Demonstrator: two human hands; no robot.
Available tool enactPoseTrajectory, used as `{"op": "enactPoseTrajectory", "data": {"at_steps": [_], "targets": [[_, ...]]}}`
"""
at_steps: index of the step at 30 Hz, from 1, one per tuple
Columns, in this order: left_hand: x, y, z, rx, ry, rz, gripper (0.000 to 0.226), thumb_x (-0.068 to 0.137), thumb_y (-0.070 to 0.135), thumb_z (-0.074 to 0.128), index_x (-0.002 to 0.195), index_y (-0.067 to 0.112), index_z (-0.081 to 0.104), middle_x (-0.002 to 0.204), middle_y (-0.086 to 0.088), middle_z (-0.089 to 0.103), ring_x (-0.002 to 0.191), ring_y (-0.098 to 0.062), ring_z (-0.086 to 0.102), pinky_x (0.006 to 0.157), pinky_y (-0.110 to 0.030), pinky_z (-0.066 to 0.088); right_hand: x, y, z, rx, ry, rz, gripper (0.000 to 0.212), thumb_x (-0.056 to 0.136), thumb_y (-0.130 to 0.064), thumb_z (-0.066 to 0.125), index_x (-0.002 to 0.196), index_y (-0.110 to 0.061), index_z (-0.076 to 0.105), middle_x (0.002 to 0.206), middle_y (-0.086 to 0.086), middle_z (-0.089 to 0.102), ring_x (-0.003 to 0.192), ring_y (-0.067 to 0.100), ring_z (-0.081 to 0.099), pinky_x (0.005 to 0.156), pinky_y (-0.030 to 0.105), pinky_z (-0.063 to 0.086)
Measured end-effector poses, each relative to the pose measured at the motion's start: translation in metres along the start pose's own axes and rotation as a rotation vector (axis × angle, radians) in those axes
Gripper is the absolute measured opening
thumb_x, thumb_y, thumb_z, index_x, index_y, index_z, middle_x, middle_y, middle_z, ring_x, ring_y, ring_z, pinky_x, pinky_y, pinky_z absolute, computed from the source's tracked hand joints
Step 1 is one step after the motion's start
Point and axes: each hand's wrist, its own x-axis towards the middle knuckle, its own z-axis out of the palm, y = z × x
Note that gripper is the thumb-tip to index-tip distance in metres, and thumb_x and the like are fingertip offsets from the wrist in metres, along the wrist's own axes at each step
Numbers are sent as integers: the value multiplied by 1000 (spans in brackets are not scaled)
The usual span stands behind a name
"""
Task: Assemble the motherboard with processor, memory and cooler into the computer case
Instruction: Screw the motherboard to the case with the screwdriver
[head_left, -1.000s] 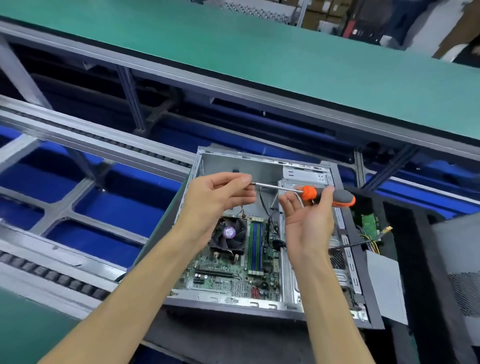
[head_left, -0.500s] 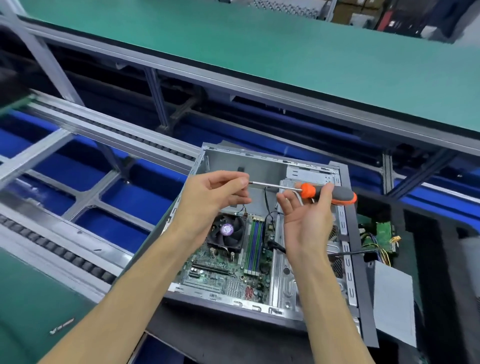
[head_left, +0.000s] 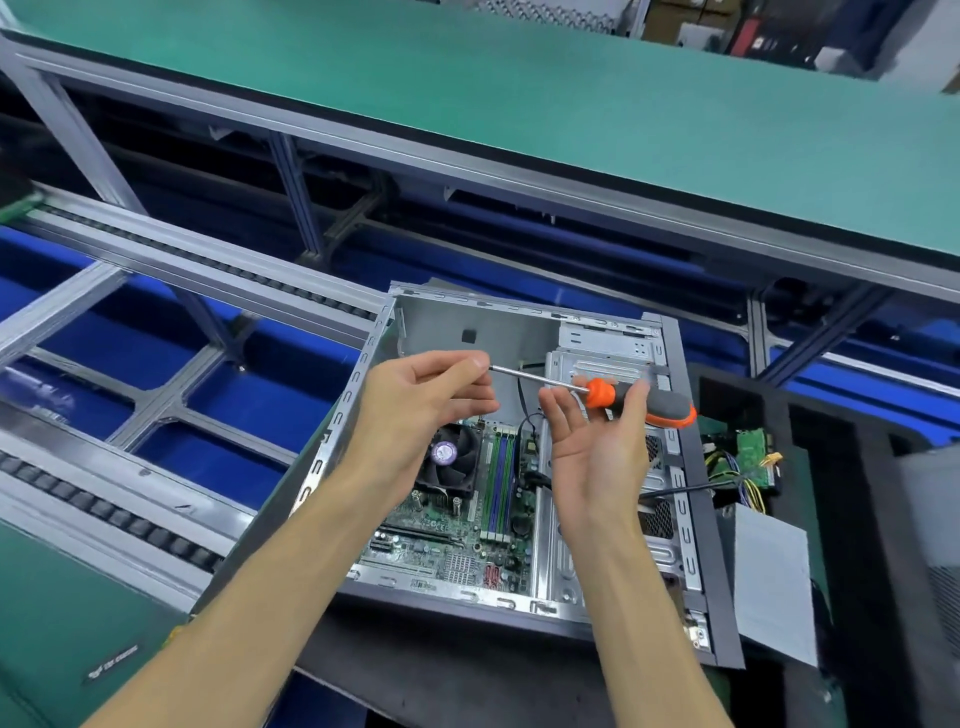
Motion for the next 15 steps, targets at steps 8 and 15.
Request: {"op": "enactPoseTrajectory", "data": {"at_steps": [8, 15], "targets": [[-3, 5, -3, -32, -18, -3, 17, 87, 12, 75, 98, 0, 76, 87, -18, 74, 79, -30, 73, 75, -31, 59, -3, 5, 4, 54, 12, 14, 39, 107, -41, 42, 90, -8, 55, 85, 9, 65, 66, 21, 69, 64, 31, 60], [1, 8, -47, 225, 151, 78, 16, 93, 29, 67, 97, 16, 77, 88, -4, 74, 76, -14, 68, 68, -25, 57, 0, -4, 9, -65, -87, -15, 37, 107, -42, 42, 92, -12, 55, 88, 8, 62, 65, 22, 68, 62, 31, 59]]}}
